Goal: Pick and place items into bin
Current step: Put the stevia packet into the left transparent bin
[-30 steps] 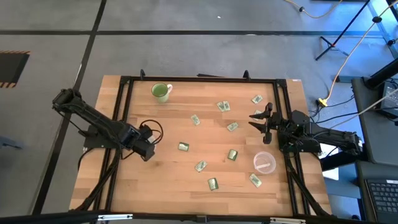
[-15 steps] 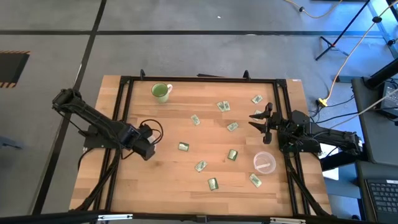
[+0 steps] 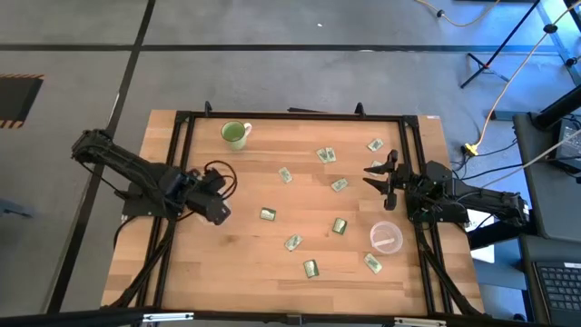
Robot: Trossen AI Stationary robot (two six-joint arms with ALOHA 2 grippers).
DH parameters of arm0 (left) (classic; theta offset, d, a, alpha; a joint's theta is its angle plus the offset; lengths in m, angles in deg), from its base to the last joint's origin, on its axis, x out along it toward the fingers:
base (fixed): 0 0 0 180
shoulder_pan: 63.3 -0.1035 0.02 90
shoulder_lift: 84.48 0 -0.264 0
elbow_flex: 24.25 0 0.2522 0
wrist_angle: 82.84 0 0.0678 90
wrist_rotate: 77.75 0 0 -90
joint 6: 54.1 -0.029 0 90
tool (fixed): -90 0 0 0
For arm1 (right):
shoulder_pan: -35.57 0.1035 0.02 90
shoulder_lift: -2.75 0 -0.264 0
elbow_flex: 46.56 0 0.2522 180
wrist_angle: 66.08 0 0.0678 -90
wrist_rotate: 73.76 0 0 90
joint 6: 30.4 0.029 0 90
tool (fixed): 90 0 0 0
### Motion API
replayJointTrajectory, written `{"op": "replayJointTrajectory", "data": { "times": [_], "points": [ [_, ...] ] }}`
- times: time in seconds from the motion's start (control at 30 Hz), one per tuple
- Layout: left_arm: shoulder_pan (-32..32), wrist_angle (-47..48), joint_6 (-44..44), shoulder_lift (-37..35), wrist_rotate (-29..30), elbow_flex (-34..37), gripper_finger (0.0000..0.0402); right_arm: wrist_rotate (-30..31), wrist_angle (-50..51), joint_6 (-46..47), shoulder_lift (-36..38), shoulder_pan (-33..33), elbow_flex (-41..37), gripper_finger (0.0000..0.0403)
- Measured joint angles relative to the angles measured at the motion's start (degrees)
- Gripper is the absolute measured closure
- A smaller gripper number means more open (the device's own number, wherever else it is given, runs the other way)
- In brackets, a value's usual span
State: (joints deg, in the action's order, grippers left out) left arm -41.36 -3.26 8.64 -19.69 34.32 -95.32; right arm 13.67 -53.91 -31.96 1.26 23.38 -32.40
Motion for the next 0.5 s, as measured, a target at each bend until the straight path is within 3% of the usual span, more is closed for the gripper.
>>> {"op": "replayJointTrajectory", "data": {
  "times": [0.2,0.5],
  "points": [
    [-9.78,-14.16,-19.01,1.40,-4.50,-0.06,0.0341,0.01,-0.02,0.00,0.02,-0.02,0.00,0.0253],
    [-25.30,-32.40,-43.56,9.66,-17.28,-0.08,0.0340,0.02,-0.18,-0.11,0.02,-0.02,0.02,0.0253]
  ]
}}
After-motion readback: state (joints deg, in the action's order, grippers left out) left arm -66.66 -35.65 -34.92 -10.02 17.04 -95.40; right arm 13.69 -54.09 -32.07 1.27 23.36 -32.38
